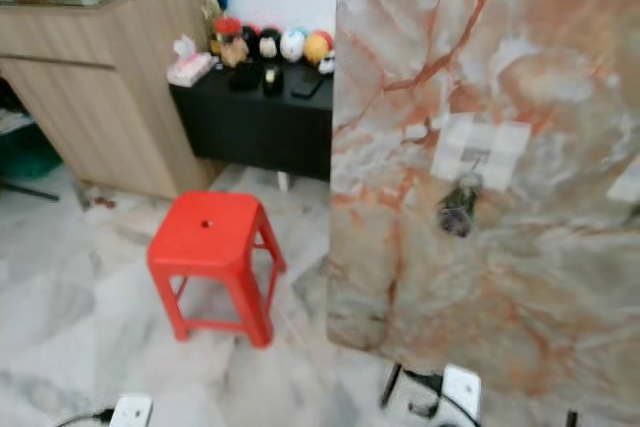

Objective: Hang keys on a hook

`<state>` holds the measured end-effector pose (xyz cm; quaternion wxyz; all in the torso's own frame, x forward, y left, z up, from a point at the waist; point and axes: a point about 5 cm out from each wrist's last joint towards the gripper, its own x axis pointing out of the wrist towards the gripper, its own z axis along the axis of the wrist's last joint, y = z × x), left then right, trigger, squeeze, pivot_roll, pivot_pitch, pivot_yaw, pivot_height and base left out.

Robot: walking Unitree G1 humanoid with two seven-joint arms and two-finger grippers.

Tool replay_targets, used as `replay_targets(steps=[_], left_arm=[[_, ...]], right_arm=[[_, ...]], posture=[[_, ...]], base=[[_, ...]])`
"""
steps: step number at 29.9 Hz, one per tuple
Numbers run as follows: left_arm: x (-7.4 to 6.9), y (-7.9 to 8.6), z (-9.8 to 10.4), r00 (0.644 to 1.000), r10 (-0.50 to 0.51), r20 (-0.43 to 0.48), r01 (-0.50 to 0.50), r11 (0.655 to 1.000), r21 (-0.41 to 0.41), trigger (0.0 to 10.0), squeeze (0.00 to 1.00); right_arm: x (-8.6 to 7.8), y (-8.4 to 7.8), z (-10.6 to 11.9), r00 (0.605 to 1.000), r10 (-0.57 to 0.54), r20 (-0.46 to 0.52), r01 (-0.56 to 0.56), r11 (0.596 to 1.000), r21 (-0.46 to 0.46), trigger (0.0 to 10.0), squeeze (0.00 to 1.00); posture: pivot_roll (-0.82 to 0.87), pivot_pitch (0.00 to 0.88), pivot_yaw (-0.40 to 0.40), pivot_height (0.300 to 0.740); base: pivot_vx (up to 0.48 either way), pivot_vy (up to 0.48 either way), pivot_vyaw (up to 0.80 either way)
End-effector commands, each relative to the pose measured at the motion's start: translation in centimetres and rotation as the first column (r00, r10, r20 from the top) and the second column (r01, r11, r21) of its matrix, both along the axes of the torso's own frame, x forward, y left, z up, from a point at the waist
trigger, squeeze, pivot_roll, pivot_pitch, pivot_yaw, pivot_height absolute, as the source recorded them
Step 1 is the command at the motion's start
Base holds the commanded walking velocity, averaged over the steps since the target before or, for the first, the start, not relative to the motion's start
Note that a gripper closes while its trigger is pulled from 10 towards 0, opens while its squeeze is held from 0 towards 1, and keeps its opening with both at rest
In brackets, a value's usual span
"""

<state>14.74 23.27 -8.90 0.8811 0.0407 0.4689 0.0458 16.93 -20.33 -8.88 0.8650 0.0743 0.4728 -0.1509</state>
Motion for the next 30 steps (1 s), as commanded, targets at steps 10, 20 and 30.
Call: replay_targets(steps=[10, 20, 30], left_arm=[[-0.54, 0.13, -0.19, 1.0, 0.015, -0.016, -0.015, 1.0, -0.003, 10.0, 0.0], [-1.0, 0.26, -0.32, 0.999, 0.029, -0.024, -0.029, 1.0, -0.004, 10.0, 0.0], [-0.94, 0.05, -0.36, 0.999, 0.042, -0.023, -0.043, 0.999, -0.013, 10.0, 0.0]], right_arm=[[0.22, -0.29, 0.12, 1.0, 0.008, -0.011, -0.009, 1.0, -0.017, 10.0, 0.0], [0.2, -0.16, 0.09, 1.0, 0.005, -0.016, -0.005, 1.0, -0.017, 10.0, 0.0], [0.6, -0.22, 0.29, 1.0, 0.013, 0.004, -0.013, 1.0, -0.017, 10.0, 0.0]], posture=[[-0.05, 0.0, 0.001, 0.74], [-0.05, 0.003, 0.005, 0.74], [-0.05, 0.009, -0.002, 0.74]], base=[[0.0, -0.286, 0.0], [0.0, -0.114, 0.0], [0.0, 0.0, 0.0]])
